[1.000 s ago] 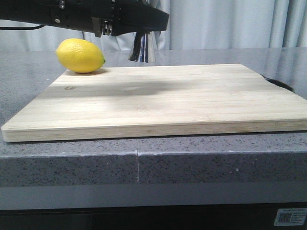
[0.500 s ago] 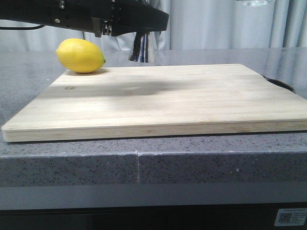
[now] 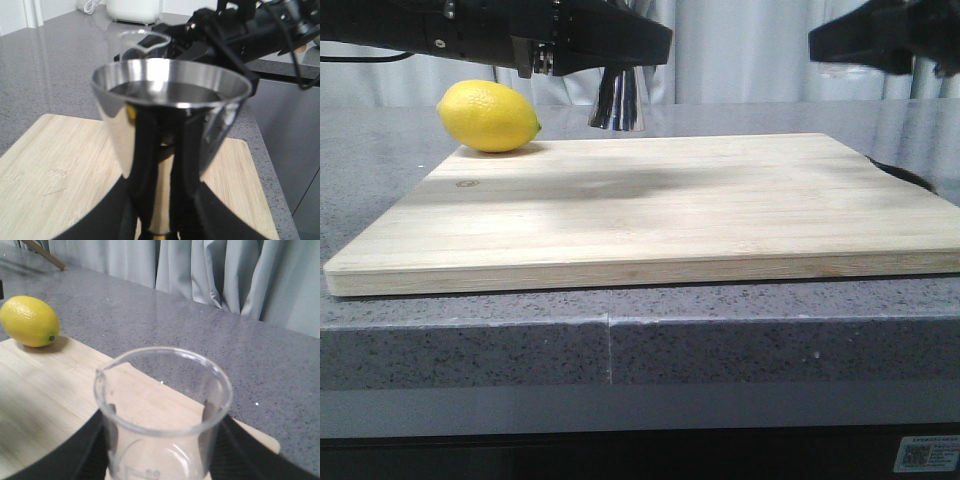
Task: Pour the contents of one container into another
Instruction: 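Lower the empty beaker onto the board's far corner with the right gripper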
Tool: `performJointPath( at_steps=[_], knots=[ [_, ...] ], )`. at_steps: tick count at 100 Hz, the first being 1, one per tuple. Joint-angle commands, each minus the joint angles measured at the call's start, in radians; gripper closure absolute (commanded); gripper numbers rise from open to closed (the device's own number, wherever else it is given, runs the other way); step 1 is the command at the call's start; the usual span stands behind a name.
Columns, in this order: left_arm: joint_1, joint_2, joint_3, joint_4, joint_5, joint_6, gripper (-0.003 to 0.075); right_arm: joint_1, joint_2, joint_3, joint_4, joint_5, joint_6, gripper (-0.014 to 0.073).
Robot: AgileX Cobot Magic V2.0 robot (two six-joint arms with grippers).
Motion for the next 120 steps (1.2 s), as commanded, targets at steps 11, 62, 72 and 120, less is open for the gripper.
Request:
performJointPath(
  at_steps=[11, 62, 72, 120],
  knots=[
    [-0.012, -0.047, -0.029, -0.075, 0.068, -0.003, 0.0739, -0.006, 0.069, -0.023, 0.145, -0.139, -0.146, 0.0378],
    [-0.012, -0.047, -0.029, -0.075, 0.068, -0.002, 0.0738, 0.005, 0.281, -0.199, 0.165, -0.174, -0.188, 0.0378],
    [-0.012, -0.047, -0.029, -0.075, 0.068, -0.002, 0.0738, 0.015, 0.305, -0.222, 0.165, -0.164, -0.188, 0.0379],
    [-0.012, -0.047, -0.029, -0.075, 0.068, -0.002, 0.0738, 0.046, 0.366, -0.232, 0.165, -0.154, -0.188, 0.0378]
  ],
)
